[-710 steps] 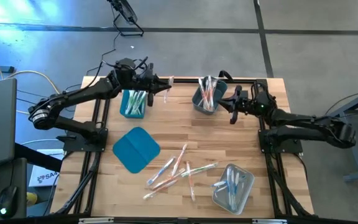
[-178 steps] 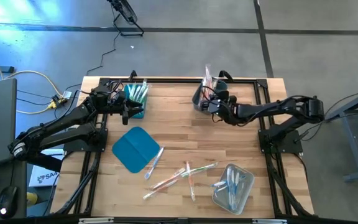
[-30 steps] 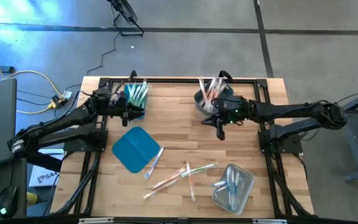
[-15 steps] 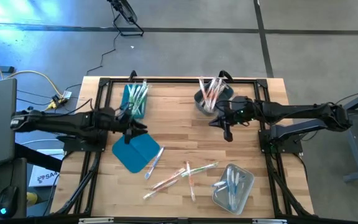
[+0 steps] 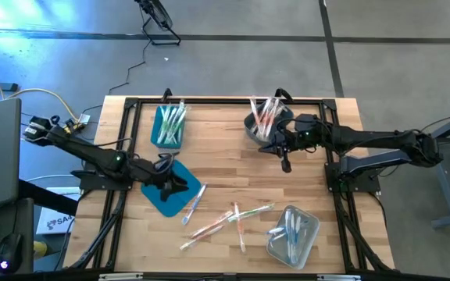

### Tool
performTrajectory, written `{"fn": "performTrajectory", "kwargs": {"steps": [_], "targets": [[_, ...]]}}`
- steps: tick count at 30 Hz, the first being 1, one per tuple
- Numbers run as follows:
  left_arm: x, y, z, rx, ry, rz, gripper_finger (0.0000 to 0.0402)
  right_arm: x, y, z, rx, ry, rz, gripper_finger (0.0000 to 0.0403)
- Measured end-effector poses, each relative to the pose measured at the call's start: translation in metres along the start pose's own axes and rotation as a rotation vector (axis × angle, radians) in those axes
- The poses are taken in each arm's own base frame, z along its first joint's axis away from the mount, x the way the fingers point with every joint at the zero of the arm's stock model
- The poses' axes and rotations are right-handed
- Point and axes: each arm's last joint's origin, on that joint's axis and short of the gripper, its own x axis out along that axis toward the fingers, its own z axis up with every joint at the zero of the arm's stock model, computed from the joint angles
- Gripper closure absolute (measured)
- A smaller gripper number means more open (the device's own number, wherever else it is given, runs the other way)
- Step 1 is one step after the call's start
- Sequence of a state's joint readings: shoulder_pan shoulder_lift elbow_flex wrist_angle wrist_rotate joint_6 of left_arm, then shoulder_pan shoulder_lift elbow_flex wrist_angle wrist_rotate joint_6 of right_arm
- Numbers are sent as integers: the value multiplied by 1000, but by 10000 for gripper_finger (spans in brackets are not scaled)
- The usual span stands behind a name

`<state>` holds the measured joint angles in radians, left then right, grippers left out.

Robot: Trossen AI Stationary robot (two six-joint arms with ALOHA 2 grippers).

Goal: Pick & Place Toothbrushes
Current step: Put the blue toothbrush into the light gray bin

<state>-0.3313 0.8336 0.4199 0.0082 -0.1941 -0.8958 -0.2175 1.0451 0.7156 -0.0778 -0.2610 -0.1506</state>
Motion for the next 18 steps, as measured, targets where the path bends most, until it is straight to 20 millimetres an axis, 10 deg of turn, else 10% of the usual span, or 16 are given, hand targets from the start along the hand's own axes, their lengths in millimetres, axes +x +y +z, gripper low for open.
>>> {"fn": "performTrajectory", "kwargs": {"steps": [18], "targets": [[30, -41, 11, 38, 166, 157, 245, 6, 0, -69, 74, -261, -10, 400]]}}
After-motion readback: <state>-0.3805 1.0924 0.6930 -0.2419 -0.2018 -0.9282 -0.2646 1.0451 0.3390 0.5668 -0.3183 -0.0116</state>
